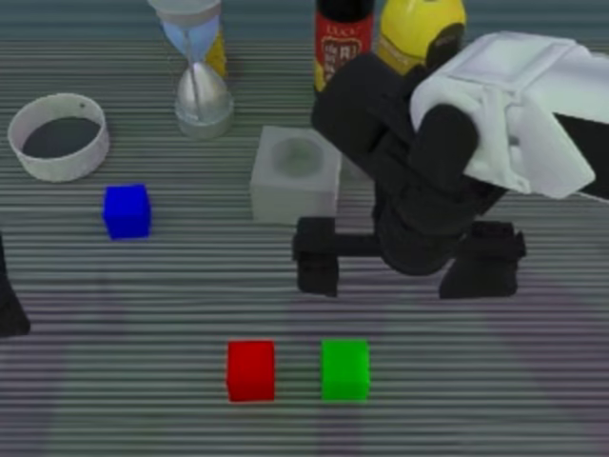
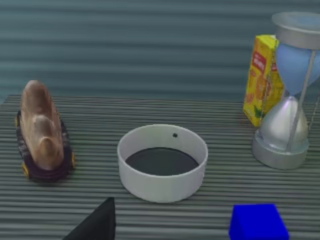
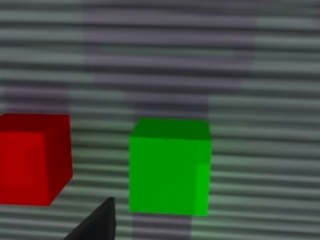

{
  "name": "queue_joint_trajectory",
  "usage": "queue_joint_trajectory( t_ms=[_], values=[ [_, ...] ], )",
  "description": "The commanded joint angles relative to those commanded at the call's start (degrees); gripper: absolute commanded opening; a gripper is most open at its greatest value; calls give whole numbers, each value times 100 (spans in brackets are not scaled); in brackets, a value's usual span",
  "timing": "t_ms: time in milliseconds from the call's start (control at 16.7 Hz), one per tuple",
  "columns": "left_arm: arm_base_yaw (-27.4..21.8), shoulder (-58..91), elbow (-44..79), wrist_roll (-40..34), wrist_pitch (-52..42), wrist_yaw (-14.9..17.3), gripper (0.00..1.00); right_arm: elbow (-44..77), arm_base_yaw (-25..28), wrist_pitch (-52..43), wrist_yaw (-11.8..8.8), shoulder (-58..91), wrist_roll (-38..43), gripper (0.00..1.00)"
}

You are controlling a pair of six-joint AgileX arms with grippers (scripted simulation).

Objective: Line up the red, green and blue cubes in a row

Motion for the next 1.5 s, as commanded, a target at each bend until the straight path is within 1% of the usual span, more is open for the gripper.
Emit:
queue_joint_trajectory(
  t_ms=[180,300,600,900,1140,1320,1500],
  values=[
    [-113,1314,1226,-151,-774,11,100,-976,-505,596,120,-1168,-568,100],
    [-204,2508,2231,-269,-1417,17,100,-1768,-901,1064,179,-2087,-1014,100],
    [-433,5872,4828,-572,-3136,7,100,-3986,-2011,2410,217,-4631,-2216,100],
    [-637,8878,7156,-869,-4730,-15,100,-6105,-3133,3884,87,-7214,-3320,100],
    [-763,10535,8662,-1064,-5670,-9,100,-7378,-3865,4964,-94,-8995,-3976,100],
    [-828,11368,9484,-1167,-6123,8,100,-7980,-4235,5582,-234,-9933,-4290,100],
    [-856,11747,9858,-1213,-6314,20,100,-8234,-4399,5887,-316,-10340,-4426,100]
  ],
)
